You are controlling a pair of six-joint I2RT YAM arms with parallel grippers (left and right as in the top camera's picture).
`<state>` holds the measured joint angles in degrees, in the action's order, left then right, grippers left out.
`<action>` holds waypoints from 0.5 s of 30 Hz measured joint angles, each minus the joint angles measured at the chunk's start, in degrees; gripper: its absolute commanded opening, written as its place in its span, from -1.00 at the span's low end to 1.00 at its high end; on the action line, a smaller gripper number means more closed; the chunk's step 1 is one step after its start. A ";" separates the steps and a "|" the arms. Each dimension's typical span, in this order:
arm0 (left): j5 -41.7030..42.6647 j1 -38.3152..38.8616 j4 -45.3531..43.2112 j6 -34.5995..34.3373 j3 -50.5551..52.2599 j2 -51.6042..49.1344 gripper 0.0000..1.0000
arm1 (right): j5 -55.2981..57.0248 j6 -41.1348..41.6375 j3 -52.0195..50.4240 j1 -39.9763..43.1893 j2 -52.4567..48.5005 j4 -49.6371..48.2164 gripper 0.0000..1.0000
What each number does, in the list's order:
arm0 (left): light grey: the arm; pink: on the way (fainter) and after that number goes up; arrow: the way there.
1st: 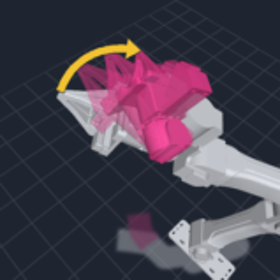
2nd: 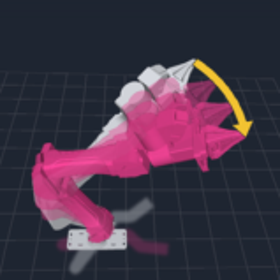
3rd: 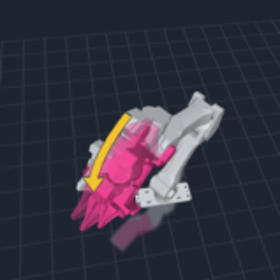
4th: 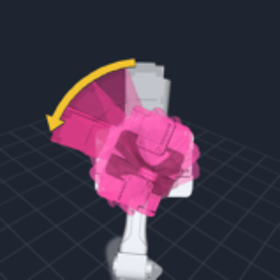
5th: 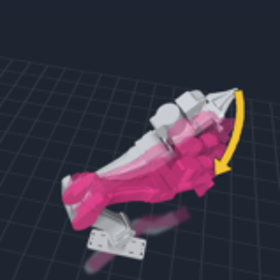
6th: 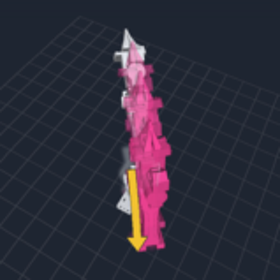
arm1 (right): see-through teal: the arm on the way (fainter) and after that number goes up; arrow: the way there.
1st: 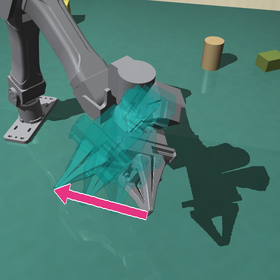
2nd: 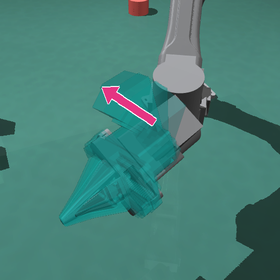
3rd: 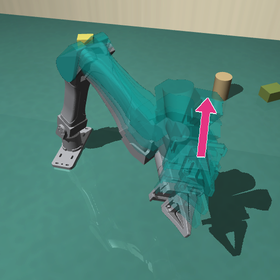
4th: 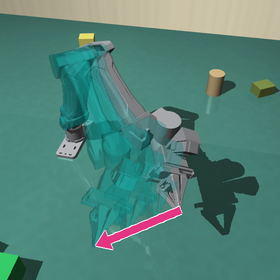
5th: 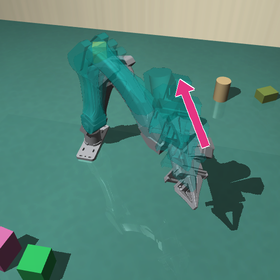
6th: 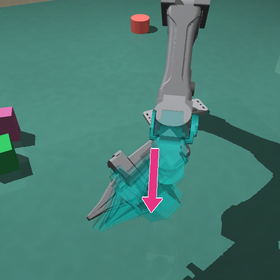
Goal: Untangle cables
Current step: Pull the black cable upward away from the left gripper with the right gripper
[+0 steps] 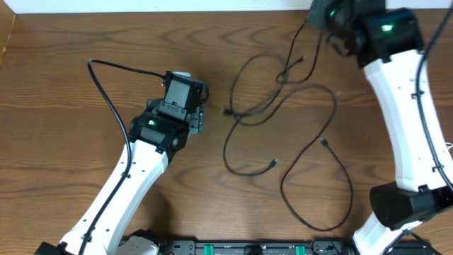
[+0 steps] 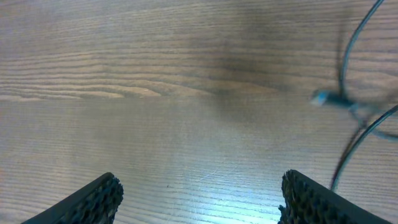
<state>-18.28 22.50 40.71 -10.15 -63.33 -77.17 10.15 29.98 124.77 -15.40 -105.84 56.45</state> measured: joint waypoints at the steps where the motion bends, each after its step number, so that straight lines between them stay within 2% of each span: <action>1: 0.00 0.00 0.00 0.00 0.00 0.00 0.65 | 0.17 -0.26 1.55 0.57 0.00 0.13 -0.97; 6: 0.00 0.00 0.02 0.00 0.00 0.00 0.65 | 0.68 -1.27 8.63 2.75 0.00 -0.48 -0.97; 15: 0.00 0.00 0.02 0.13 0.00 0.00 0.65 | 2.36 -6.43 13.92 2.91 0.00 -4.66 -0.96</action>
<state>-18.28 22.50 40.73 -10.02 -63.33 -77.17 12.51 23.55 138.69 -12.49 -105.84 51.79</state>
